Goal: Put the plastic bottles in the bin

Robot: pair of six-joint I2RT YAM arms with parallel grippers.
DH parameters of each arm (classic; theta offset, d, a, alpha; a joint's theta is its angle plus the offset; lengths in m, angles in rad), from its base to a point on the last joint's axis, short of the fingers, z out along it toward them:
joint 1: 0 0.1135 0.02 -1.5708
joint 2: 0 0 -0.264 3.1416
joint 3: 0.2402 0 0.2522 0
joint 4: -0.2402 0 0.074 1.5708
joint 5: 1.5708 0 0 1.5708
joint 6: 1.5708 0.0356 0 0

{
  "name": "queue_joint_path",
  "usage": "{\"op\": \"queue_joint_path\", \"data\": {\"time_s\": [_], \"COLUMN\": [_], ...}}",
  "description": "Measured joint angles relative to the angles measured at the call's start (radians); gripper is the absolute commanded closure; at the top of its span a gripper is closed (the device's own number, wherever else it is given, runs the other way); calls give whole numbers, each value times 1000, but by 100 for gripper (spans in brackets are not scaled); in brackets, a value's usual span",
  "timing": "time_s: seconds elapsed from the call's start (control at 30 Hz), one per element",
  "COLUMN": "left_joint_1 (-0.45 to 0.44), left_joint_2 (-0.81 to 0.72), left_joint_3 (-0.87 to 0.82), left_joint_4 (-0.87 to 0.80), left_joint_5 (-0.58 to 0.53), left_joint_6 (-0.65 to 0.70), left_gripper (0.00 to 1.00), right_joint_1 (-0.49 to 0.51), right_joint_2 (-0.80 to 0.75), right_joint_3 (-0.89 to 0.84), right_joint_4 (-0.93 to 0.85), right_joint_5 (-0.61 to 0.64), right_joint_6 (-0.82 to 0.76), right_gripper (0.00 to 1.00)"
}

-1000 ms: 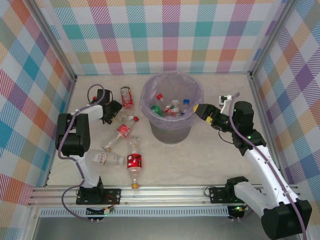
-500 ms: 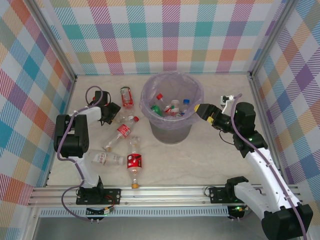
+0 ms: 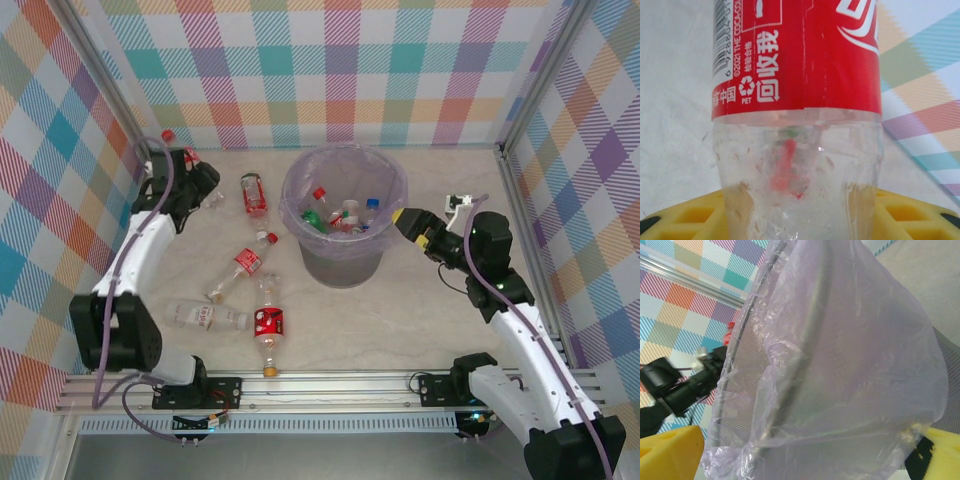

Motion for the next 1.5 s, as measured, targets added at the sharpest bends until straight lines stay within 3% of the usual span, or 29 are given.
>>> {"op": "queue_joint_path", "data": {"time_s": [0.17,0.3,0.47,0.7,0.97,1.5], "left_joint_1": [-68,-227,-443,-620,-689,-707], "left_joint_2": [-207,-328,-314,-219,-87,53], "left_joint_3": [-46,-46,72,243,274,335], "left_joint_4": [-21,-39,-97,-178,-205,-118], "left_joint_5": [20,19,19,11,16,66], "left_joint_6": [32,82,174,307,396,399], "left_gripper": [58,61,69,72,75,80], "right_joint_1": [0,2,5,5,6,11], "right_joint_2": [6,19,18,16,16,47], "right_joint_3": [0,0,0,0,0,0], "right_joint_4": [6,13,-2,-17,-13,10], "right_joint_5": [2,1,19,34,28,18], "right_joint_6": [4,3,-4,-5,-4,-4], "right_gripper": [0,0,0,0,6,6]}}
